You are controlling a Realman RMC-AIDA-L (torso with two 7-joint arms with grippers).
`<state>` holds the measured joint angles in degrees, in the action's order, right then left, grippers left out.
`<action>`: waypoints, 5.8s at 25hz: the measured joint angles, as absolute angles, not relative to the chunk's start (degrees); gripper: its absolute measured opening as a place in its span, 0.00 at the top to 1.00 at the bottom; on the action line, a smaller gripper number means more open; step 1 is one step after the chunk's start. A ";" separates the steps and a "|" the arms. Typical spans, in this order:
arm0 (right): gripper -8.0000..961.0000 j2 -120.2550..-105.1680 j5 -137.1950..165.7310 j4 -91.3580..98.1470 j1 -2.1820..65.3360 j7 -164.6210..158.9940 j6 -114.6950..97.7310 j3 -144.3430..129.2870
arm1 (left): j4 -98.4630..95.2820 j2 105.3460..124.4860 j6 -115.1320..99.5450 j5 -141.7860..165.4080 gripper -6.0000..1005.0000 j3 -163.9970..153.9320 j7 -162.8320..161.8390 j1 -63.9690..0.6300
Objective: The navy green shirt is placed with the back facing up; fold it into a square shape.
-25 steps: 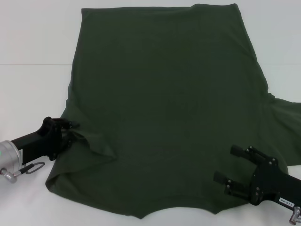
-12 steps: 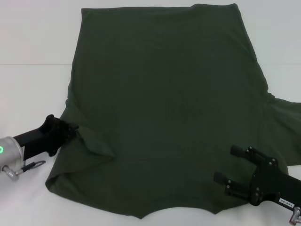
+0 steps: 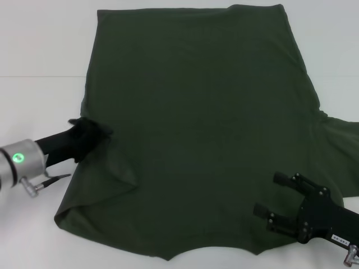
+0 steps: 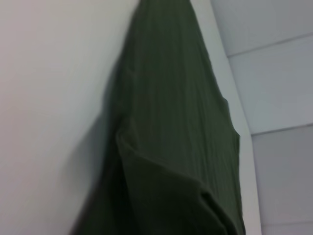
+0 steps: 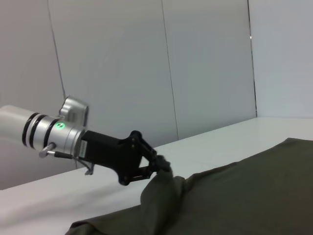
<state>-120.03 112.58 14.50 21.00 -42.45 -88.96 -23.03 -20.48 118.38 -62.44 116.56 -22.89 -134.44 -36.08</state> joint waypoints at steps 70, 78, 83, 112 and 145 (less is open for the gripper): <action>0.05 -119.88 112.69 13.97 20.30 -42.54 -88.53 -23.03 | -39.85 120.27 -90.45 117.32 0.09 -34.68 -68.32 -19.09; 0.05 -119.86 112.62 14.26 19.91 -45.23 -88.55 -22.49 | -40.43 120.38 -92.38 117.95 0.09 -35.09 -68.26 -19.21; 0.05 -119.52 112.79 21.34 19.69 -64.99 -91.64 -21.79 | -40.43 120.38 -92.84 117.98 0.09 -35.29 -68.24 -19.60; 0.05 -109.88 157.16 56.41 36.63 -150.68 -92.05 -23.74 | -40.08 120.30 -92.98 118.80 0.09 -37.64 -66.89 -21.29; 0.05 -110.28 159.61 46.28 38.58 -148.17 -74.23 -38.37 | -39.99 121.09 -92.54 118.92 0.10 -38.10 -67.32 -22.23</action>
<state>-110.28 159.61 46.28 38.58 -148.17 -74.23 -38.38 -39.99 121.09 -92.54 118.92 -38.10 -67.32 -22.23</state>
